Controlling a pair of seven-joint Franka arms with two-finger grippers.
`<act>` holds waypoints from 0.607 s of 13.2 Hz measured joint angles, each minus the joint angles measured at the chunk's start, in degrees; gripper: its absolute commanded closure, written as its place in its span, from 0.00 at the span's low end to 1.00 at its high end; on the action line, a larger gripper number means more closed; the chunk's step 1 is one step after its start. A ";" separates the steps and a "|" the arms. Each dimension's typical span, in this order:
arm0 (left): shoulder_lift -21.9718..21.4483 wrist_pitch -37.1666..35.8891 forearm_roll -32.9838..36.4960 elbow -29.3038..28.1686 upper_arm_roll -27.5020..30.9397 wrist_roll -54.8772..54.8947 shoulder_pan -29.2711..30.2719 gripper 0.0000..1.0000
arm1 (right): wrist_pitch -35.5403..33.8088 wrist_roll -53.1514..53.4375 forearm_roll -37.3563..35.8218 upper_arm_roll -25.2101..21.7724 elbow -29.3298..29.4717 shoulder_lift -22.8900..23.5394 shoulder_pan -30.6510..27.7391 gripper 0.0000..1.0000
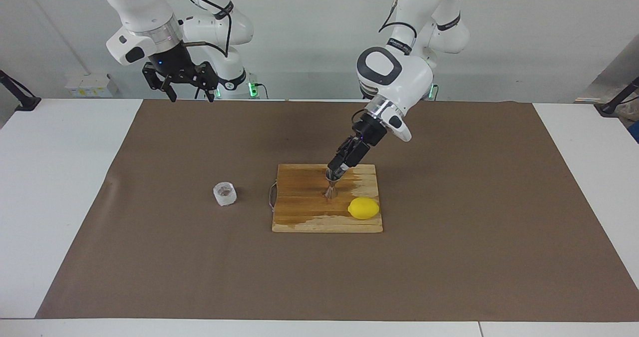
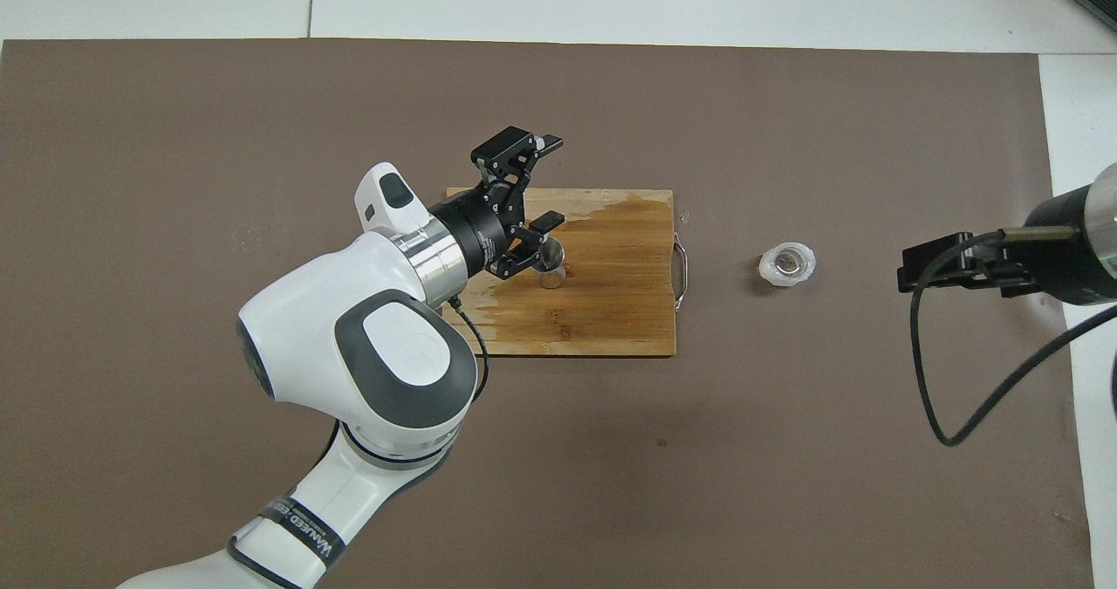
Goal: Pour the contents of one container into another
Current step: 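Lower the metal cup onto the board and open the left gripper, then withdraw the left gripper while the right gripper opens toward the white cup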
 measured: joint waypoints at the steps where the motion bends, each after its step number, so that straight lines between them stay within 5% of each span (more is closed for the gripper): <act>1: -0.02 -3.78 6.83 0.09 0.10 -0.03 1.89 0.00 | 0.00 0.00 0.00 0.00 0.00 0.00 0.00 0.00; 6: -0.22 -30.95 44.64 6.24 0.36 0.26 14.14 0.00 | -0.46 -1.86 0.25 -0.23 0.09 -0.24 -1.38 0.00; 8: -0.90 -39.80 57.60 9.32 0.40 0.50 17.13 0.00 | -0.46 -12.70 0.60 -0.24 0.00 -0.47 -1.81 0.00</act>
